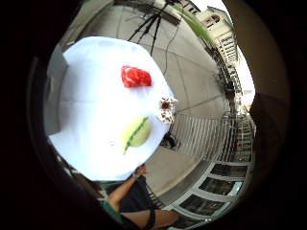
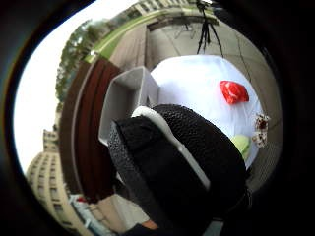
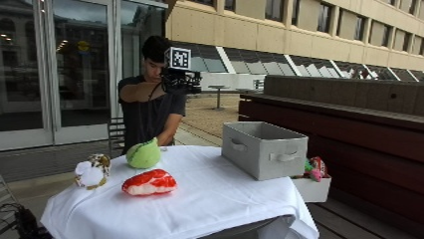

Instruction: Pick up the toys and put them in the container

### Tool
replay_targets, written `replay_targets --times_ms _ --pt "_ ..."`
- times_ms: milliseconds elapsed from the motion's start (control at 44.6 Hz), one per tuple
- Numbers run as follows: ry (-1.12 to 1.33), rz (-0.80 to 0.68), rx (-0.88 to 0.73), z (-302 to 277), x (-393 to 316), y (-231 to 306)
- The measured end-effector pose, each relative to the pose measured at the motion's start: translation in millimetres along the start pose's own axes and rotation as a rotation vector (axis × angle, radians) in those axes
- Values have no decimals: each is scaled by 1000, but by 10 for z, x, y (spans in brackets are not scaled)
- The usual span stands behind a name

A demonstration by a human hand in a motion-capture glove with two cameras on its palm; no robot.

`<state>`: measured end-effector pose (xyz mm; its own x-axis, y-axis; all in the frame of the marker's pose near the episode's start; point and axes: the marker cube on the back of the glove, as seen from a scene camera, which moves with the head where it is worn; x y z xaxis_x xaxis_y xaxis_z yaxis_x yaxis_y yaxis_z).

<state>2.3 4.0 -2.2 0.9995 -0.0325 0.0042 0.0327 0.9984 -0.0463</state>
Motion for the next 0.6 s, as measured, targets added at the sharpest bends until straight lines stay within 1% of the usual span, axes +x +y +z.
replay_targets --times_ms 67,157,269,291,358,381,470,605 --pt "7 18 -3 -9 9 0" --pt "7 138 -87 -73 -44 63" --pt "11 227 -155 -120 -99 144" --pt "14 203 -139 -107 -82 131" --pt "23 39 -17 -21 33 8" --pt "26 10 8 -4 55 -19" --pt "33 -9 38 13 74 -49" --pt "31 -9 25 9 83 -24"
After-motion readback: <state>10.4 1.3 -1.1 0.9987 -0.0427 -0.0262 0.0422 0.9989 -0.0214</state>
